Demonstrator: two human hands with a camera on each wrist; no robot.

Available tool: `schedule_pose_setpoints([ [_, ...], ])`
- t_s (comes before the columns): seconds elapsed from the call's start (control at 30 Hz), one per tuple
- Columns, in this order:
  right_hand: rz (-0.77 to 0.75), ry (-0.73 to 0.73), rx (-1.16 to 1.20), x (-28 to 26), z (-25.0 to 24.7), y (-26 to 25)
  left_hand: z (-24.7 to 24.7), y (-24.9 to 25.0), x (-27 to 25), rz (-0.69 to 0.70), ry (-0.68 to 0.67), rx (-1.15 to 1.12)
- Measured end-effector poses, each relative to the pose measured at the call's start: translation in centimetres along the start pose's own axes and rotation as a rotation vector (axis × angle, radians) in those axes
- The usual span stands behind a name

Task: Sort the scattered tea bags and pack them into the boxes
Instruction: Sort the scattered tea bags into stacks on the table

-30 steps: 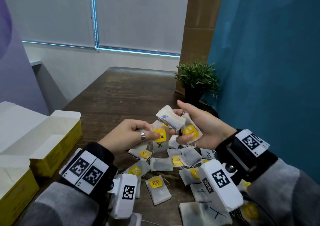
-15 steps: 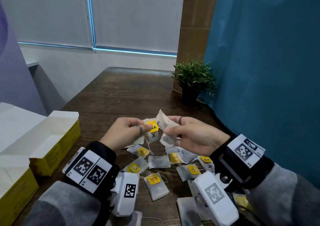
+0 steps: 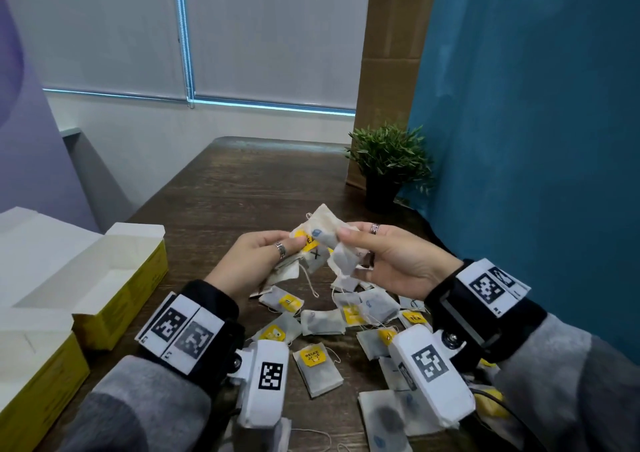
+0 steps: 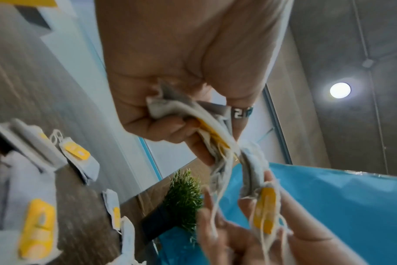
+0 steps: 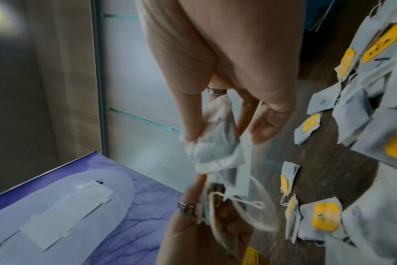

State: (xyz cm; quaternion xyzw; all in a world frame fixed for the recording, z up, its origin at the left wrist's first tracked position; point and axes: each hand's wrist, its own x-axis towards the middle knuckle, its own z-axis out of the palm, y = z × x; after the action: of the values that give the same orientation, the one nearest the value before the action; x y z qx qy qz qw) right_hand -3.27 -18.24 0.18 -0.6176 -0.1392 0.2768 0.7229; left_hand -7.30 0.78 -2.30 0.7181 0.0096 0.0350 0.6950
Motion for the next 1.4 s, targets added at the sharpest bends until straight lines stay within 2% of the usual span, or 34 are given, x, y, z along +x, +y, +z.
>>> schedule_pose_setpoints([
  [0.1,0.052,-0.036,0.008,-0.2,-0.3,0.6,0.4,0.0,0.1,0.020,-0.024,-0.105],
  [0.23,0.051,-0.041,0.011,0.0,0.0,0.2,-0.1,-0.1,0.6,-0.035,-0.038,-0.175],
  [0.33,0.015,0.008,-0.048,0.3,0.1,0.2,-0.3,0.1,0.6,-0.065,-0.133,-0.155],
  [0.4,-0.020,0.031,-0.125,0.3,0.3,0.4,-0.2,0.3,0.3,-0.002,-0.197,-0.036],
  [0.5,-0.059,0.047,-0.293,0.2,0.6,0.5,0.0,0.2,0.0,0.143,-0.071,0.109],
  [0.57,-0.072,0.060,-0.344,0.2,0.7,0.5,0.1,-0.1,0.1,0.153,-0.042,0.102],
  [0.7,-0.205,0.191,-0.205,0.4,0.6,0.4,0.0,-0.2,0.2,0.136,-0.028,-0.067],
  [0.83,-0.379,0.377,-0.036,0.8,0.2,0.4,-0.2,-0.1,0.1,0.300,-0.001,0.027],
  [0.97,-0.535,0.584,-0.082,1.6,1.3,1.1,0.5,0.0,-0.3,0.380,-0.021,0.050],
  [1.03,-0.583,0.632,-0.106,1.9,2.2,1.4,0.9,0.2,-0.4,0.384,-0.030,0.007],
  [1.13,-0.622,0.666,-0.181,2.2,3.5,2.1,1.6,0.3,-0.6,0.325,-0.073,-0.127],
  [1.3,-0.611,0.708,-0.235,2.9,4.5,2.8,1.5,0.2,-0.8,0.273,-0.139,-0.172],
  [1.4,-0.578,0.724,-0.216,3.1,4.6,3.0,1.7,0.1,-0.8,0.238,-0.106,-0.199],
])
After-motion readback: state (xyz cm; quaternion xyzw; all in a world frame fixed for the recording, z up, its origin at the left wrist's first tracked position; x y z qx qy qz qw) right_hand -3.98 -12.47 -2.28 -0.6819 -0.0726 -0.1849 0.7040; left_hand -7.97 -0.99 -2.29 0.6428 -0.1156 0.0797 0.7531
